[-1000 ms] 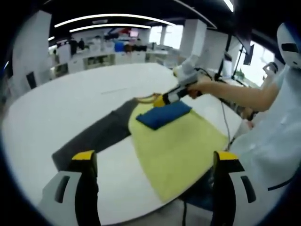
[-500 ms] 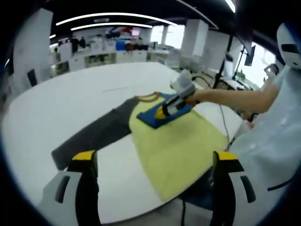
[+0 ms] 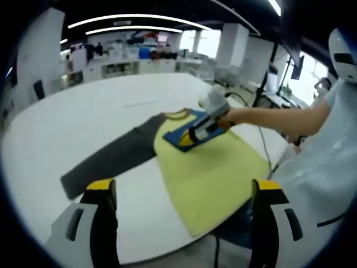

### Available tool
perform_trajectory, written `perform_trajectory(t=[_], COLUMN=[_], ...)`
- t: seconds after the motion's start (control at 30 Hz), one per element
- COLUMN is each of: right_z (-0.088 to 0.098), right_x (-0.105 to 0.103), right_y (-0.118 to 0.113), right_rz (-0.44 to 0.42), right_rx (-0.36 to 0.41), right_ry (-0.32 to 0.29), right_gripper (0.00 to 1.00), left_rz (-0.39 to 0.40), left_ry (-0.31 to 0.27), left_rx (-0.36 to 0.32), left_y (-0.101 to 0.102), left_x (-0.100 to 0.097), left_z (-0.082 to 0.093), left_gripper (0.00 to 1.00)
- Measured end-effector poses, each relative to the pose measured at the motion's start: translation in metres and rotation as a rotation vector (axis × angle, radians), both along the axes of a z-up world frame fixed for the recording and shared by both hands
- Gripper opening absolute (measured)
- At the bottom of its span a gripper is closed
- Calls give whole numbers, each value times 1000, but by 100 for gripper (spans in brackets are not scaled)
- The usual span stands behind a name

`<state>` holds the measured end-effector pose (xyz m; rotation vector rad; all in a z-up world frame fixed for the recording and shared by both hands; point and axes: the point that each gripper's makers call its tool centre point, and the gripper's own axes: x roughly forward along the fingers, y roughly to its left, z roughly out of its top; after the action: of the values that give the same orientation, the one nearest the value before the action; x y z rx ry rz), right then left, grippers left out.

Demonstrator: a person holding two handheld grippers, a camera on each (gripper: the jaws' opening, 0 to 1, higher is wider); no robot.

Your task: Fold the garment on the visible template until the final outline fits inside the template.

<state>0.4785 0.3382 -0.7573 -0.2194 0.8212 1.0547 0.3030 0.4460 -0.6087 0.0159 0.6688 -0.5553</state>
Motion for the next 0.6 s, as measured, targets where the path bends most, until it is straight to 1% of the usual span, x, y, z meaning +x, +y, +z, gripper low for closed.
perform_trajectory(t=[0.03, 0.1, 0.17, 0.2, 0.23, 0.37, 0.43, 0.47, 0.53, 0.57, 0.6], right_z=[0, 0, -3, -5, -3, -3, -3, -3, -3, -4, -2], right_x=[2, 6, 12, 12, 8, 2, 1, 1, 0, -3, -4], right_y=[-4, -13, -17, -19, -19, -12, -7, -6, -2, 1, 3], right_rz=[-3, -26, -49, -57, -58, -51, -50, -49, -45, -34, -27], right_rx=[-5, -10, -9, -9, -8, 8, 18, 20, 22, 22, 25], right_ry=[-5, -11, 1, 9, 12, 20, 35, 34, 42, 56, 53], right_gripper=[15, 16, 16, 16, 16, 15, 14, 13, 10, 9, 8], left_rz=[3, 4, 2, -1, -3, -9, -12, -12, -10, -7, -5], left_ry=[1, 3, 7, 9, 9, 6, 8, 8, 8, 9, 10], left_rx=[-1, 1, 1, 0, -1, -4, -3, -3, -3, -4, -4], left_y=[0, 1, 1, 0, -1, -2, -2, -2, -1, 0, 0], left_x=[0, 0, -1, 0, 0, 1, 1, 1, 0, 0, 0], left_z=[0, -1, -2, -3, -2, -2, -2, -2, -2, -2, -2], left_gripper=[97, 97, 96, 96, 96, 96, 96, 96, 96, 96, 96])
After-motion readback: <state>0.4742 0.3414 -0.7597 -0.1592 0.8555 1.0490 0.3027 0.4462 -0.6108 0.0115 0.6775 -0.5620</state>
